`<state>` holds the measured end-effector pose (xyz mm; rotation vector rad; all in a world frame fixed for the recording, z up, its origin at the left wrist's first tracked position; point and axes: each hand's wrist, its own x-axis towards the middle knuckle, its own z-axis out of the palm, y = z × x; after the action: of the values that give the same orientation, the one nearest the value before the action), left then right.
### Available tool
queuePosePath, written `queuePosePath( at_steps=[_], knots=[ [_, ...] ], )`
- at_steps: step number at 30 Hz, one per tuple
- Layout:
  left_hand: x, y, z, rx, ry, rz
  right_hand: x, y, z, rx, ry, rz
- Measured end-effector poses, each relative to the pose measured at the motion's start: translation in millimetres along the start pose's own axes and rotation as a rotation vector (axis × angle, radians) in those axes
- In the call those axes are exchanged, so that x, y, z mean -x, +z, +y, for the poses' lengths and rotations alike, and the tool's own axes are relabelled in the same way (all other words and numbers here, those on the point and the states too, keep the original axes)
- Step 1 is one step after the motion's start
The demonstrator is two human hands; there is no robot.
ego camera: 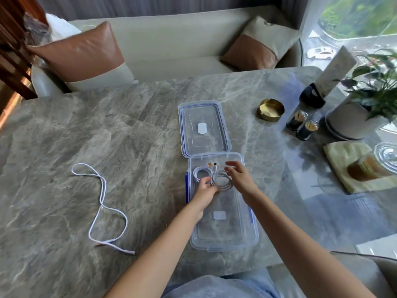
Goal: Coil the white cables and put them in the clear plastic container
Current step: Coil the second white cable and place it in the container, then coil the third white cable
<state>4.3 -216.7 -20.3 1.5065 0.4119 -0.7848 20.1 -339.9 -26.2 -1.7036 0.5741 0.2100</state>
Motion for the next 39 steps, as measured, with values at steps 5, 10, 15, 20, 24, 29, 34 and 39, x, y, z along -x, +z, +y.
queuePosePath(
  at_steps=[5,10,15,20,24,29,34,39],
  knots=[
    [-16.7,3.6,3.5,0.050,-0.023,0.033,-1.6,11.5,-1.4,-0.001,-0.053,-0.029],
    [-24.5,6.4,1.3,0.128,-0.055,-0.062,-1.8,11.4,-6.7,0.000,-0.076,-0.034],
    [-28.6,7.0,2.5,0.088,-0.084,-0.069,-2.8,11.8,-3.0,-0.029,-0.060,-0.024],
    [-31.6,9.1,3.5,0.141,-0.083,-0.064,-5.0,13.8,1.2,-0.036,-0.031,-0.032],
    [-29.0,9.1,1.0,0.211,-0.062,-0.074,-4.5,13.6,4.4,-0.071,-0.031,-0.033],
    [-12.9,8.9,3.9,0.166,-0.034,-0.134,0.4,15.0,7.0,0.003,-0.059,0.007],
    [11.4,-8.3,14.6,0.123,-0.002,-0.170,9.2,26.0,-8.3,0.169,-0.287,-0.005],
    [51.9,-63.9,14.5,0.156,0.153,-0.073,26.9,66.6,-46.4,0.128,-0.462,-0.175]
  ],
)
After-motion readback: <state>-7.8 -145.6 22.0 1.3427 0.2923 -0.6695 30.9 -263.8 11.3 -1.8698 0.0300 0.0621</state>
